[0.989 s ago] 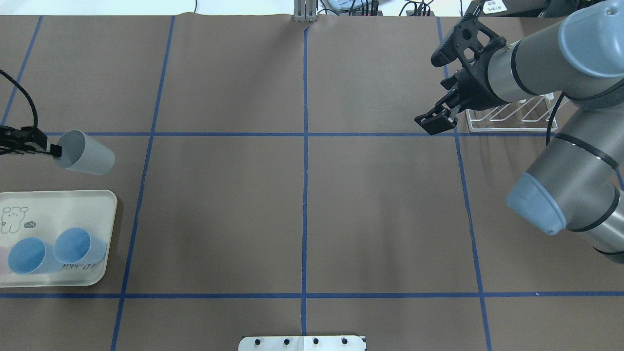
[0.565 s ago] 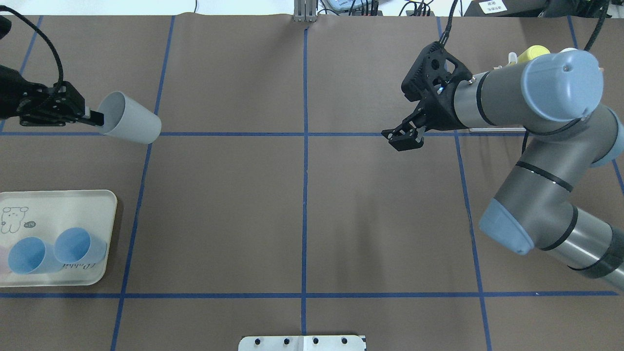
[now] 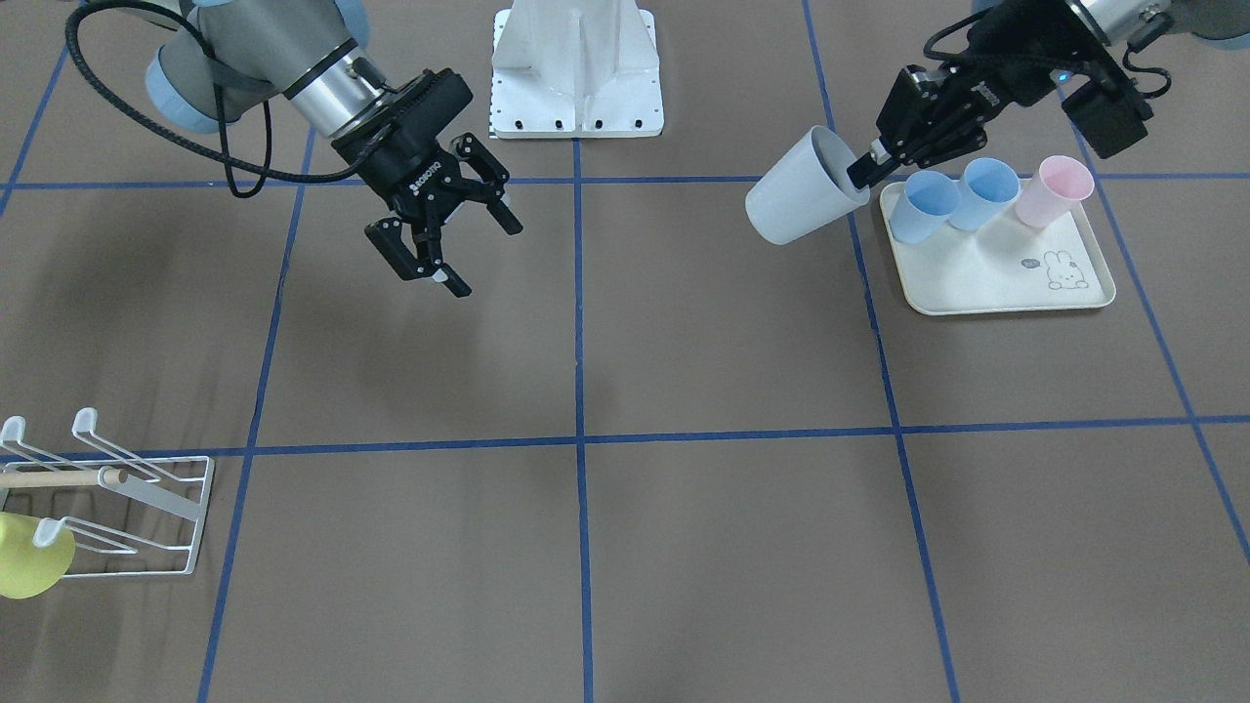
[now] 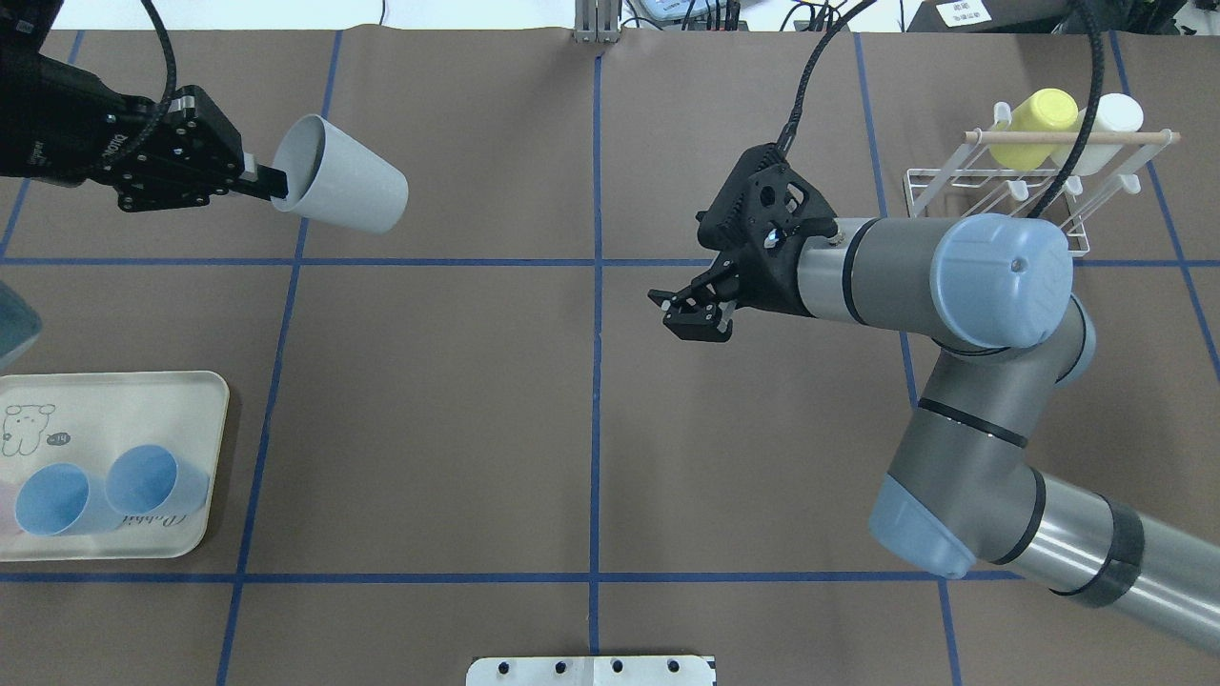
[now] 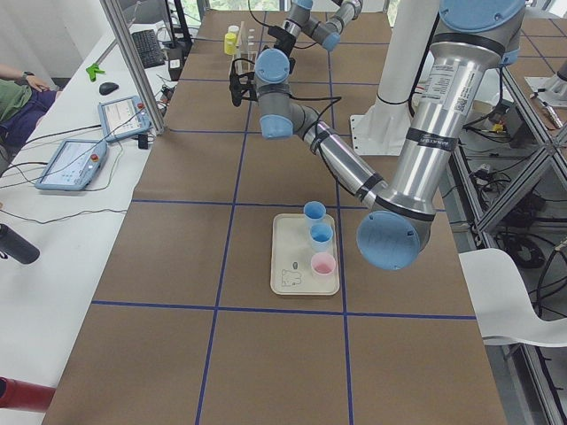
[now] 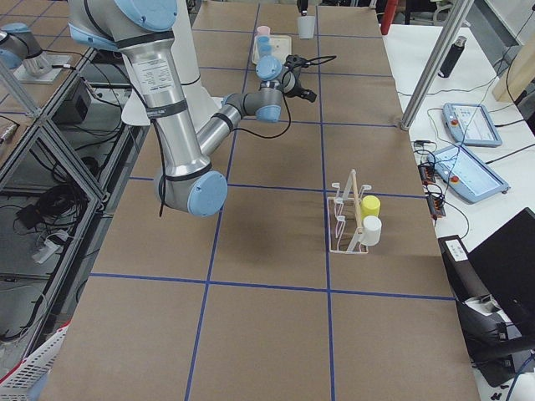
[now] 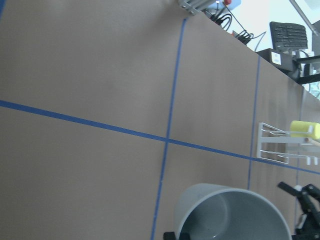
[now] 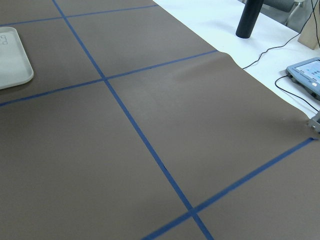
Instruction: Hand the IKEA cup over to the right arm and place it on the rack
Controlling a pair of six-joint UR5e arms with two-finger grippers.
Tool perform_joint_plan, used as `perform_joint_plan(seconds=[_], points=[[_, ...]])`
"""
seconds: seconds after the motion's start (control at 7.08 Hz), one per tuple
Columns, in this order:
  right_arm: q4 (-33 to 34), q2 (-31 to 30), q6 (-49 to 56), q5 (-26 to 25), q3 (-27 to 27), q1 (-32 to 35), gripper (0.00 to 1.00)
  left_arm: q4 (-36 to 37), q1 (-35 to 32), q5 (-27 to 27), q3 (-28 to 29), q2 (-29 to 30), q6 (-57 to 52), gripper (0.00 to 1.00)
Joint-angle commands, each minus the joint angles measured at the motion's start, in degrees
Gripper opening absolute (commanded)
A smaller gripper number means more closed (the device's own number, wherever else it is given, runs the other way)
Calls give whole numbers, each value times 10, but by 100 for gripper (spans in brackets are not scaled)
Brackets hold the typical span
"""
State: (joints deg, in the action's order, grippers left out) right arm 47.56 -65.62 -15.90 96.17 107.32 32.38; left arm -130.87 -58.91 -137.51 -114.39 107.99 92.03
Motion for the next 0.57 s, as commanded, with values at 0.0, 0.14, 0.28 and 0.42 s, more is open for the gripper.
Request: perform_joint_plan(seconds=[0.0,0.14,0.28,0.42], points=[[-4,23,2,-14,-9,-32,97,-3,32,3,3,28,34,0],[-4,24,3,-15,-9,-36,96,-3,39,4,3,32,34,0],[-18,30,17,-30,-10,-53,95,-2,52,4,6,36,33,0],[-49,30,24,-50,-16,-70,95,-2,58,5,10,44,33,0]])
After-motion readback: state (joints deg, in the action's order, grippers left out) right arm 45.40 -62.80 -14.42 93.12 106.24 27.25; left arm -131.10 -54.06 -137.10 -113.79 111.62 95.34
